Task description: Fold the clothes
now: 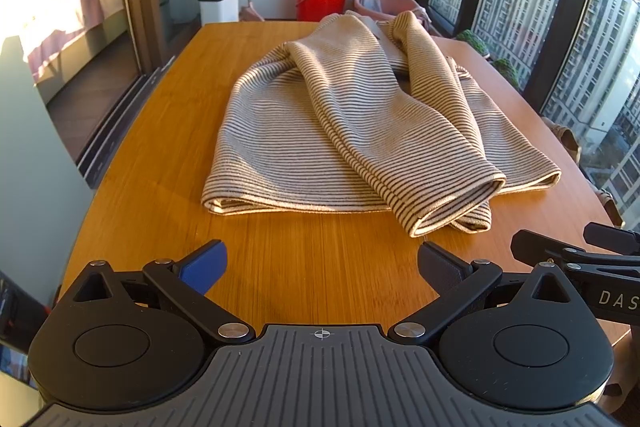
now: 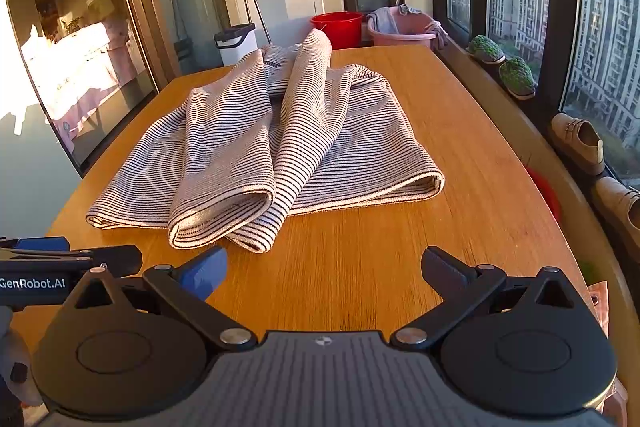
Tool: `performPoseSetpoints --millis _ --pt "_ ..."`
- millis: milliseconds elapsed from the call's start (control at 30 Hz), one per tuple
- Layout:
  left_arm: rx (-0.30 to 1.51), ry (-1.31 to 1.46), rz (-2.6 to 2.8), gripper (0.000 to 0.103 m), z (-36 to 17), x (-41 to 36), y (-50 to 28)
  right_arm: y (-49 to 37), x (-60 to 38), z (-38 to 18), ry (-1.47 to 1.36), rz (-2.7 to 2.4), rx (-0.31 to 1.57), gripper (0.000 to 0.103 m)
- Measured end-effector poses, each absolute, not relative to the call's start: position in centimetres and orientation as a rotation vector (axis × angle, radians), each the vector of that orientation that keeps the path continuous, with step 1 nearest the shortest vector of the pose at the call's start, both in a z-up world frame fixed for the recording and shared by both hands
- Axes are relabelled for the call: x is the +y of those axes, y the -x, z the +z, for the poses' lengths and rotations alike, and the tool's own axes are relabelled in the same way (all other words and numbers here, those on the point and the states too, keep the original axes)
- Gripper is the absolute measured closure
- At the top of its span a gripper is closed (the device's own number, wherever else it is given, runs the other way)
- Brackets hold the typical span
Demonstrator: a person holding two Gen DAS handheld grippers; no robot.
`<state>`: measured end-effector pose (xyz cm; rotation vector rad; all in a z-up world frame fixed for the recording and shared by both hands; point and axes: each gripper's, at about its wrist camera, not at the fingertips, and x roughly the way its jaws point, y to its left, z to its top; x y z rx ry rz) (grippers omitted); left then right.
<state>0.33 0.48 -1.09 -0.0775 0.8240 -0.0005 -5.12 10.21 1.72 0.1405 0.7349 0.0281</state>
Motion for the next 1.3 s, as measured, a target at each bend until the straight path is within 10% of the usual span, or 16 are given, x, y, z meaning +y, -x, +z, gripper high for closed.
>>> performPoseSetpoints --millis 1300 --pt "0.83 0.09 0.012 0.0 -1.12 0.83 -0.23 5.02 10.22 1.54 -0.181 0.046 0.719 0.0"
